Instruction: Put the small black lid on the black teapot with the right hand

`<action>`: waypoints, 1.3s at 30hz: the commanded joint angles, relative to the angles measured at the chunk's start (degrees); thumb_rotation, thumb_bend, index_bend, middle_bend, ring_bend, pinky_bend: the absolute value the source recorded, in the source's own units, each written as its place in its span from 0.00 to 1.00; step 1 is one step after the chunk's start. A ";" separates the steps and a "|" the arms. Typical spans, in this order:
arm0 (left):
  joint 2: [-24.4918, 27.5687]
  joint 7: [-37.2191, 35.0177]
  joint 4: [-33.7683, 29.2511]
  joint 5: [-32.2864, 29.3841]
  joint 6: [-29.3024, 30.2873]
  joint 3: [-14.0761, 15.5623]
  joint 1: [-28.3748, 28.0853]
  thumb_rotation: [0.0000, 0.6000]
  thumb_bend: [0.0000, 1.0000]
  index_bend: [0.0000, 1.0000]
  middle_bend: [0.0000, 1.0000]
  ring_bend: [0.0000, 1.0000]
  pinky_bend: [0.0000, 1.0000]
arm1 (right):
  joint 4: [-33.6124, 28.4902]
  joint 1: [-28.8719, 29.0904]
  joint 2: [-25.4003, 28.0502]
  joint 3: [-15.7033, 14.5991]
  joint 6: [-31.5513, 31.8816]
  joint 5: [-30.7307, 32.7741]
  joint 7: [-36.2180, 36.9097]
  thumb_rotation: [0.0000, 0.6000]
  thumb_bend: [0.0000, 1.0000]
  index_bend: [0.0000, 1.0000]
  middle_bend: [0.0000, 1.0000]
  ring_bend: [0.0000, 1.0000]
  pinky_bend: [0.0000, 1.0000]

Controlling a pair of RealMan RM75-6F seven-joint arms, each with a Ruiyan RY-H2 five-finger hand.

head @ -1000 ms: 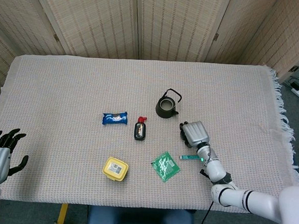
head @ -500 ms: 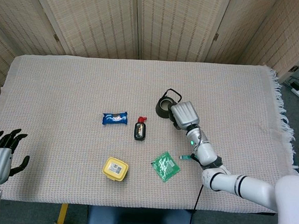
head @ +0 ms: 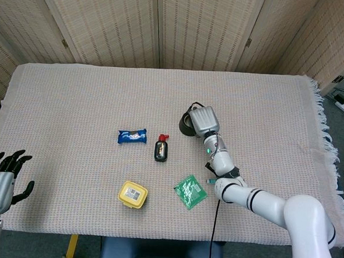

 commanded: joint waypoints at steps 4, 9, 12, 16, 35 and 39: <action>0.24 0.11 -0.28 -0.41 0.33 0.04 0.43 1.00 0.33 0.20 0.11 0.16 0.07 | 5.03 2.65 -3.06 0.38 -2.46 1.92 -0.58 1.00 0.33 0.37 0.40 0.90 0.81; 0.54 0.08 -0.40 -0.71 0.54 0.08 0.77 1.00 0.33 0.20 0.11 0.16 0.06 | 8.85 3.99 -5.31 0.63 -3.88 2.95 -0.42 1.00 0.33 0.36 0.38 0.89 0.81; 0.78 -0.27 -0.47 -0.82 0.56 0.09 0.93 1.00 0.33 0.20 0.11 0.16 0.06 | 10.05 4.41 -6.04 0.58 -4.57 3.66 -0.63 1.00 0.33 0.28 0.34 0.89 0.81; 0.68 -0.50 -0.29 -1.09 0.52 0.02 1.03 1.00 0.33 0.20 0.11 0.16 0.06 | 11.04 4.83 -6.42 0.34 -4.94 4.40 -1.28 1.00 0.33 0.17 0.26 0.87 0.81; 0.15 0.02 -0.25 -0.43 -0.08 -0.07 0.47 1.00 0.33 0.20 0.11 0.16 0.06 | -5.32 0.63 2.85 -0.34 -0.87 -1.94 4.23 1.00 0.33 0.10 0.23 0.86 0.81; 0.09 0.18 -0.31 -0.27 0.04 0.01 0.52 1.00 0.33 0.20 0.11 0.16 0.06 | -8.49 0.12 4.20 -1.25 -0.70 -2.37 4.64 1.00 0.33 0.10 0.24 0.86 0.81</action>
